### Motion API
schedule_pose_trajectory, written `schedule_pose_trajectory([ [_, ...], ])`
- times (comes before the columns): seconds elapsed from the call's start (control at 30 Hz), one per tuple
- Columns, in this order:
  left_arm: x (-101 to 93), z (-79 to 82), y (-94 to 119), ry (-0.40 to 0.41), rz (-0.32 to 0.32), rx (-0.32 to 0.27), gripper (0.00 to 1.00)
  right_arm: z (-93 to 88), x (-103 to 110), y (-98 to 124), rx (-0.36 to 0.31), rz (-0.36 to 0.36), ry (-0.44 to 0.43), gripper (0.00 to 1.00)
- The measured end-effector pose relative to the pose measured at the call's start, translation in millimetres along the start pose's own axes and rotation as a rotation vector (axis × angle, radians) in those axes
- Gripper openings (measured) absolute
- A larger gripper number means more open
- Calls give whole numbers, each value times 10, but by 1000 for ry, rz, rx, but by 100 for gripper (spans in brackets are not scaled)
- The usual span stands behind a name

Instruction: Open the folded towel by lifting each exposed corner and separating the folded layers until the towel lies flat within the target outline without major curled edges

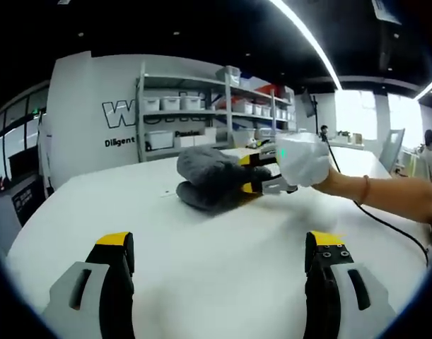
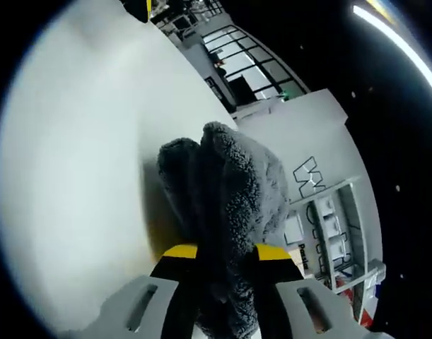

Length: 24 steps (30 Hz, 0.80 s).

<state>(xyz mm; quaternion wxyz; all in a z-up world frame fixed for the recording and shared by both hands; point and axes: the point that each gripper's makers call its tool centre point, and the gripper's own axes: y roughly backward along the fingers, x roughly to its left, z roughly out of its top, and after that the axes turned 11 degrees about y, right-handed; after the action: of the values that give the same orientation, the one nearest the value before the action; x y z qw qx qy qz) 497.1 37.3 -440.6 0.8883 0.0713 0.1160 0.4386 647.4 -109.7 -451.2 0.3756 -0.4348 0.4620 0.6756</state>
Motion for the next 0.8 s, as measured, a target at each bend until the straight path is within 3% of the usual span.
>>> schedule_pose_trajectory([
  [0.57, -82, 17, 1, -39, -27, 2, 99, 46, 142, 526, -37, 67, -33, 24],
  [0.67, -104, 1, -5, -35, -42, 9, 99, 92, 187, 684, -42, 81, -39, 24],
  [0.8, -142, 15, 10, -47, -69, 5, 99, 110, 232, 739, -48, 89, -32, 24],
])
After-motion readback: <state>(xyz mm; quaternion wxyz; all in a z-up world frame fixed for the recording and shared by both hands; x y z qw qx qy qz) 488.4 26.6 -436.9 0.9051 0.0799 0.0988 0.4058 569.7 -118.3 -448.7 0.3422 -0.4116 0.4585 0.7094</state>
